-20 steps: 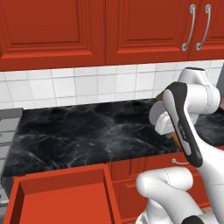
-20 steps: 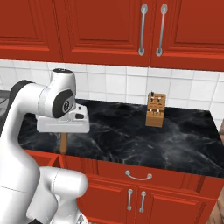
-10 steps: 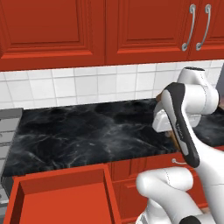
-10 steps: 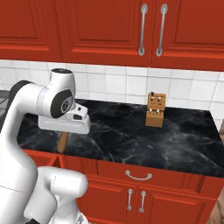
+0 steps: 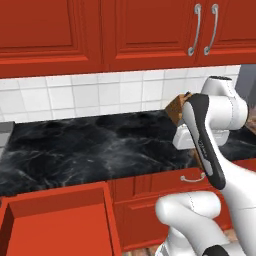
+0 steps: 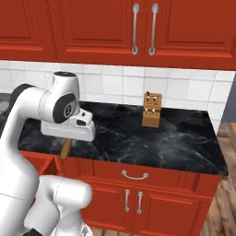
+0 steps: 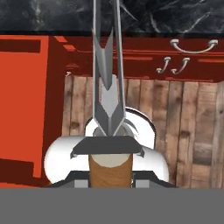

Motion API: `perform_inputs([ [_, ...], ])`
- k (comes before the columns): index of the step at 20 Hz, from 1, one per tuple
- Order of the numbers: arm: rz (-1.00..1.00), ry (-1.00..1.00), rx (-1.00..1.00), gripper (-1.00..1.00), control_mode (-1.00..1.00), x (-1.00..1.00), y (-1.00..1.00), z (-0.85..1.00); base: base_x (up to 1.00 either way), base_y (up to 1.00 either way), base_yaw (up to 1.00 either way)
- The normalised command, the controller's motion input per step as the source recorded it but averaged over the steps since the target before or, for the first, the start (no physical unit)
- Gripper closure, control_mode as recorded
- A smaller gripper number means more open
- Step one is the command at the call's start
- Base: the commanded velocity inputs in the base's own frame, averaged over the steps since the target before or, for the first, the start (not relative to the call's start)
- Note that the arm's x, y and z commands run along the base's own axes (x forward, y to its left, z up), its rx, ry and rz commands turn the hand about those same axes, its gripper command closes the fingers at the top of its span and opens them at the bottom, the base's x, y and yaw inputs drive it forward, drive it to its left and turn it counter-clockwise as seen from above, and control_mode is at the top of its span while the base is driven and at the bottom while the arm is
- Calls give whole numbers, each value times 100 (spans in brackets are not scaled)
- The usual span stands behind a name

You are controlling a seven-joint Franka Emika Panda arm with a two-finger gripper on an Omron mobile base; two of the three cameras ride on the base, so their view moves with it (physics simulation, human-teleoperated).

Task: Take the pizza cutter from the drawer on the left and place it on the dining counter for cutting.

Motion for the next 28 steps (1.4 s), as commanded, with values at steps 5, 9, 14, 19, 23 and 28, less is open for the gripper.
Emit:
perform_inputs([
  [5, 0, 0, 0, 100, 100, 0, 0, 0, -90, -73, -21],
  [9, 0, 0, 0, 100, 100, 0, 0, 0, -54, -58, -43],
  [14, 0, 0, 0, 100, 100, 0, 0, 0, -1, -1, -98],
  [19, 0, 0, 0, 100, 100, 0, 0, 0, 0, 0, -95],
  [23, 0, 0, 0, 100, 100, 0, 0, 0, 11, 0, -84],
  [28, 0, 0, 0, 100, 100, 0, 0, 0, 6, 23, -87],
])
